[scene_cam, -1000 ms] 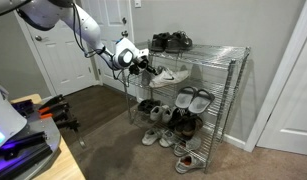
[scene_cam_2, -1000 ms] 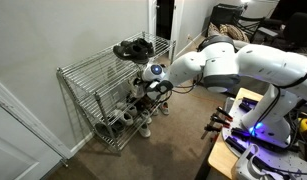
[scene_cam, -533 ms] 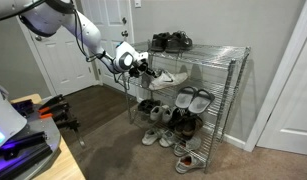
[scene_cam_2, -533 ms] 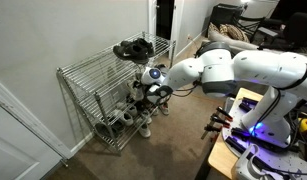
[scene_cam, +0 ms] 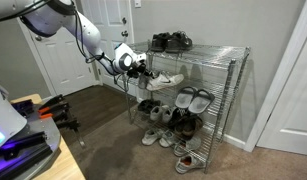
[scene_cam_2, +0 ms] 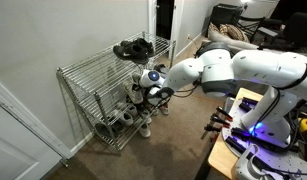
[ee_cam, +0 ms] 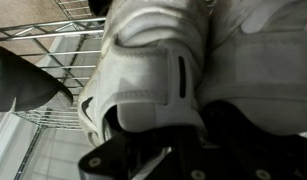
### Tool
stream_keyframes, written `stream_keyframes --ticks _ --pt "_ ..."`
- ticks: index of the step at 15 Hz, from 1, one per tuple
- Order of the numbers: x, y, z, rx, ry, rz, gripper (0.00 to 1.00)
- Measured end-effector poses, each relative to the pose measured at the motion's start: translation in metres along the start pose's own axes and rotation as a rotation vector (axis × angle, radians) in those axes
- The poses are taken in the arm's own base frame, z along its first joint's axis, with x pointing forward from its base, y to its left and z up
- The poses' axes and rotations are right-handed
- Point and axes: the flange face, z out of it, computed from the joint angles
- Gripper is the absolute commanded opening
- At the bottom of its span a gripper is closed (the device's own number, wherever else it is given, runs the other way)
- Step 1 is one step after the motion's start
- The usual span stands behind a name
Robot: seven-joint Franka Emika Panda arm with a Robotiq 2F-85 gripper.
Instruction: Pick up the pair of white nike sneakers from the top shelf of the shoe rack and put them on the second from the top shelf of the shoe rack
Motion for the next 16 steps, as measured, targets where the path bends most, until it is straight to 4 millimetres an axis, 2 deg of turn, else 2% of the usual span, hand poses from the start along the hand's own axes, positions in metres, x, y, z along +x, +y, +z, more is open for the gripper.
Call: stream_keyframes --ticks 6,9,12,16 --pt "0.009 0.000 -0.002 0.033 -0.002 0.023 0.79" --pt "0.011 -0.005 -0.018 0.056 -0.007 0.050 0.97" --pt "0.008 -0.005 -0.041 0.071 0.001 0.062 1.00" --pt "-0.005 0.006 -0.063 0.062 -0.001 0.075 1.00"
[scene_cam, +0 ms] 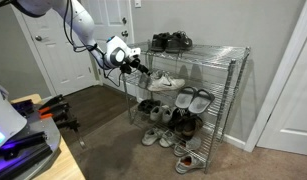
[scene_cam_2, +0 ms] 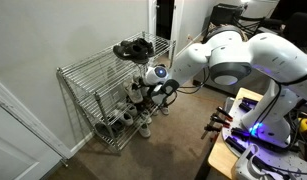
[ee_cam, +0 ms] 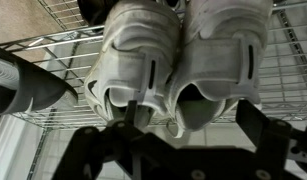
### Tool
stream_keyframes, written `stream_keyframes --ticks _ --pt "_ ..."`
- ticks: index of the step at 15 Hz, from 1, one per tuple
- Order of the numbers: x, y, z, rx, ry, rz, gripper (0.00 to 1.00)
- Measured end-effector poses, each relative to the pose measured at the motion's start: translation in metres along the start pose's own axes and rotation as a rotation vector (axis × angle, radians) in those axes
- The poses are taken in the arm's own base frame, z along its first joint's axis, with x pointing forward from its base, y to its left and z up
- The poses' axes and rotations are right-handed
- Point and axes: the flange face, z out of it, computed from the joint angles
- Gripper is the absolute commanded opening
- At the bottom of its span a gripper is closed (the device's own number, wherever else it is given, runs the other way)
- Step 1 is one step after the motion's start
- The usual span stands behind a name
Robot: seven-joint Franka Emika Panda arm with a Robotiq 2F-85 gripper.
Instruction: Pick up the pair of white nike sneakers from the top shelf of the shoe rack and put them on the second from the top shelf of the shoe rack
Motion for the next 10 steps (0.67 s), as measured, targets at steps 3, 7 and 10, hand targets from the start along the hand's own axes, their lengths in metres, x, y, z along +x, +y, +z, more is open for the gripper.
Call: stream_keyframes --ticks 3,7,10 --pt "-0.014 0.010 -0.012 -0.008 -0.013 -0.002 1.00" --pt "-0.051 0.020 -0.039 0.006 -0.037 -0.049 1.00" --pt "-0.082 0.027 -0.065 0.013 -0.110 -0.104 1.00"
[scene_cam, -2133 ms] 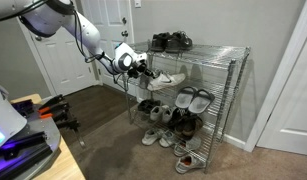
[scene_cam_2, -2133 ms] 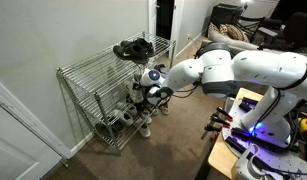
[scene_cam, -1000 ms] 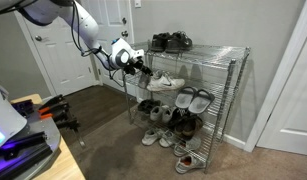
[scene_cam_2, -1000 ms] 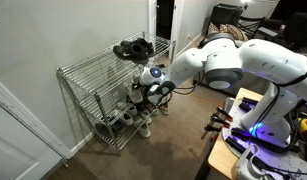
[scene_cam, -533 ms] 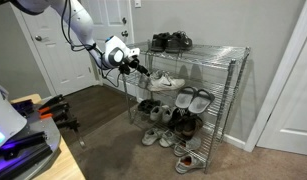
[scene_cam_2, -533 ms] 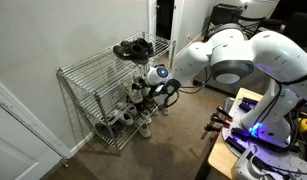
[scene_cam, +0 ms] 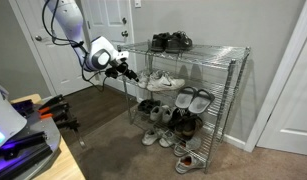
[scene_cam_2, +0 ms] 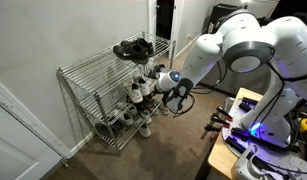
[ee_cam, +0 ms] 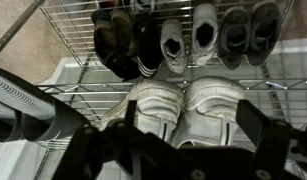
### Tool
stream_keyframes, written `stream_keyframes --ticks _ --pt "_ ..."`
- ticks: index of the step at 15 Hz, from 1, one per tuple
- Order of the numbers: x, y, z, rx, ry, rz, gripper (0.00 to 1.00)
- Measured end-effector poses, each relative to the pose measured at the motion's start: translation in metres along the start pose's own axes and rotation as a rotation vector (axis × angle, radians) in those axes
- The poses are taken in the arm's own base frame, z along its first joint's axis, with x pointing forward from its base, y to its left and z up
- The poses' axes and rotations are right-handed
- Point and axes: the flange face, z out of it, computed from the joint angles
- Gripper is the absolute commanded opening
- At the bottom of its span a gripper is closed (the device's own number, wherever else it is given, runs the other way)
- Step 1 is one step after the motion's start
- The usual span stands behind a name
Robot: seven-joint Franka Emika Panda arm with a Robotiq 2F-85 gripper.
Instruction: Pick up the pair of white nike sneakers from the top shelf of the shoe rack and put them on the second from the top shelf of the shoe rack
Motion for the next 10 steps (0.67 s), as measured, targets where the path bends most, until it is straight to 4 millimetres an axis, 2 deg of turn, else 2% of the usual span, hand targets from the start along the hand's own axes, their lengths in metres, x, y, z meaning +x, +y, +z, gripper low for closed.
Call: stream_keyframes --ticks 4,10 --pt "-0.031 0.016 -0.026 0.000 -0.082 -0.026 1.00" --pt "-0.040 0.035 -0.039 0.005 -0.129 -0.011 1.00"
